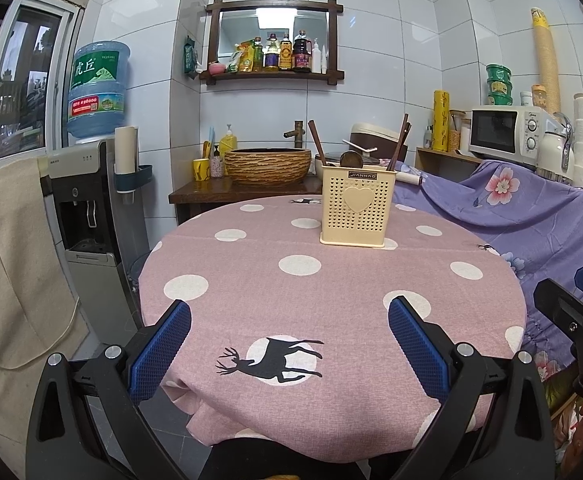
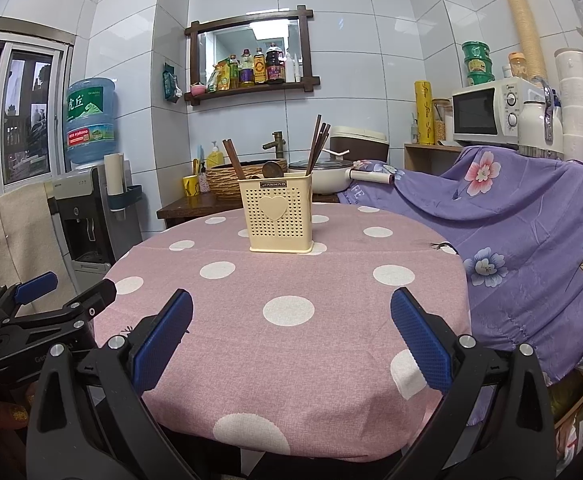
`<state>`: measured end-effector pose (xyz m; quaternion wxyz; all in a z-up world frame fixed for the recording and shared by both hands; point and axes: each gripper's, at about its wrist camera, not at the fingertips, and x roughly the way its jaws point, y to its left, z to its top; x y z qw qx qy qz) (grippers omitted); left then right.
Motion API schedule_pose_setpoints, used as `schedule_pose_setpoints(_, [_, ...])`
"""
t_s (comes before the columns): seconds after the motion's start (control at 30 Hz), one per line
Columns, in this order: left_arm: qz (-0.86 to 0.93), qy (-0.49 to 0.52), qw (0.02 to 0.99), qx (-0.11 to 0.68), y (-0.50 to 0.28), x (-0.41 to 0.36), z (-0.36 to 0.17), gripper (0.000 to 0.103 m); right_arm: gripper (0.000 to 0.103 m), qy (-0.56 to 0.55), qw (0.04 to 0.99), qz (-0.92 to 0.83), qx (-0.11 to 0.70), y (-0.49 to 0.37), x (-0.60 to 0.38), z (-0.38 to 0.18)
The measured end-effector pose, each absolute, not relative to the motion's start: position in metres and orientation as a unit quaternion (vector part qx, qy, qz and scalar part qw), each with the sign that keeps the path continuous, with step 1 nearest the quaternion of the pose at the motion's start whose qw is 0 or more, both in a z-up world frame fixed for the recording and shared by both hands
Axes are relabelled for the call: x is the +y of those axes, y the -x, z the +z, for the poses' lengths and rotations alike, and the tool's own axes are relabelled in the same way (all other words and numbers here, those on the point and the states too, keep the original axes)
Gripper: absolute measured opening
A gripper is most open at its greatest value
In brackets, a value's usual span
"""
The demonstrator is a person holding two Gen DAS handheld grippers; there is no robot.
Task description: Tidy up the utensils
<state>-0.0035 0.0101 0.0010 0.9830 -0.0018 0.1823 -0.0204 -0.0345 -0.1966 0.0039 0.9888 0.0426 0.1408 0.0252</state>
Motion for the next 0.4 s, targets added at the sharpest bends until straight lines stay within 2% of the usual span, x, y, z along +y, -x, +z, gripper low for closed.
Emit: schedule_pose_setpoints(0.4, [-0.025,0.008,0.984,0.178,0.0037,0.0147,0.0017,0.097,0.097,-0.040,0.989,0.026,0.143,0.0342,-0.1961,0.0029])
